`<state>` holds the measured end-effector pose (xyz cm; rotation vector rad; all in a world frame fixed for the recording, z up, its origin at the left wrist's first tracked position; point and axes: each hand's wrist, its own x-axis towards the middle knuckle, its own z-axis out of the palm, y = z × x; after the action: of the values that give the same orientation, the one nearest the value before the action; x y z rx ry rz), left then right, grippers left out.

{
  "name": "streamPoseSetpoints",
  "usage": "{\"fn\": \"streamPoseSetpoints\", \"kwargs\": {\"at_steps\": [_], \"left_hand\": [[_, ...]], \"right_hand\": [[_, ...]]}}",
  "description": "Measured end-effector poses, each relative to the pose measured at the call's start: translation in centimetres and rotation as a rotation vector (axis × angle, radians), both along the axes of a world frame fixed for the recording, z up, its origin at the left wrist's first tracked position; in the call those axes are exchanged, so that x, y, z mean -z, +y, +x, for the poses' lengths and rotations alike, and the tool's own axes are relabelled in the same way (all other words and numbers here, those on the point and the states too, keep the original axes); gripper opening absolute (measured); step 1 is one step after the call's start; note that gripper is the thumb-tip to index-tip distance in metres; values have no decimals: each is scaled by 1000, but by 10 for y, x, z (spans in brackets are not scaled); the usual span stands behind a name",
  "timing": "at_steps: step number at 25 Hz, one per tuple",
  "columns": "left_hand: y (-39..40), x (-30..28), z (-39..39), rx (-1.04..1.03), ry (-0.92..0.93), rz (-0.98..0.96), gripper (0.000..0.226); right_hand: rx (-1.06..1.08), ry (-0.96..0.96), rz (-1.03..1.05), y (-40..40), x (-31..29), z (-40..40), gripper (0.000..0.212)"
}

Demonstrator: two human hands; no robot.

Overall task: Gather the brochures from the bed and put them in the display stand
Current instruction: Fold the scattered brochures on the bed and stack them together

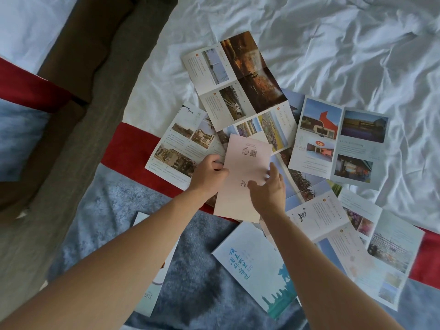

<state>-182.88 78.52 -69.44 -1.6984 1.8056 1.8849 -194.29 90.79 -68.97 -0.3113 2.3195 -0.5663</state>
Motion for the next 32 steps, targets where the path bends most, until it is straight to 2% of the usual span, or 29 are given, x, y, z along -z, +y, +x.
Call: {"fn": "streamPoseSetpoints", "kwargs": {"at_steps": [3,6,8,10,11,13,15,17,19,22,23,26,29,32], "left_hand": [[7,-5,-6,72,10,-83,20],[3,-17,-9,40,98,-252,20],[-2,-25,-13,3,156,-357,15],[-6,-32,-18,6,202,-451,15],[-6,-33,-19,22,210,-494,17],[-7,-35,-19,28,206,-483,20],[-9,-34,-17,-83,208,-296,30],[-12,-36,-14,-266,215,-92,25],[-15,-37,-11,-429,241,73,16],[-22,-40,-6,-533,295,210,17],[-24,-42,-5,-552,301,226,20],[-28,-43,-3,-394,204,118,33],[-22,-46,7,-132,62,-94,41],[-13,-46,17,48,40,-282,42]], "right_hand": [[129,-69,-114,-1,-3,-1,71],[340,-19,-205,-6,-9,-5,39],[556,-17,-252,-10,-16,-11,50],[788,-217,-318,-13,-22,-20,58],[824,-307,-340,-13,-25,-24,59],[793,-402,-360,-13,-26,-29,60],[799,-413,-380,-13,-27,-27,47],[801,-409,-421,-10,-29,-26,30],[752,-412,-479,-6,-32,-27,26],[600,-341,-501,-6,-40,-27,15],[550,-293,-486,-6,-44,-27,18],[396,-174,-385,-4,-52,-23,60],[216,-75,-272,2,-57,-10,68],[115,12,-258,8,-57,5,66]]}}
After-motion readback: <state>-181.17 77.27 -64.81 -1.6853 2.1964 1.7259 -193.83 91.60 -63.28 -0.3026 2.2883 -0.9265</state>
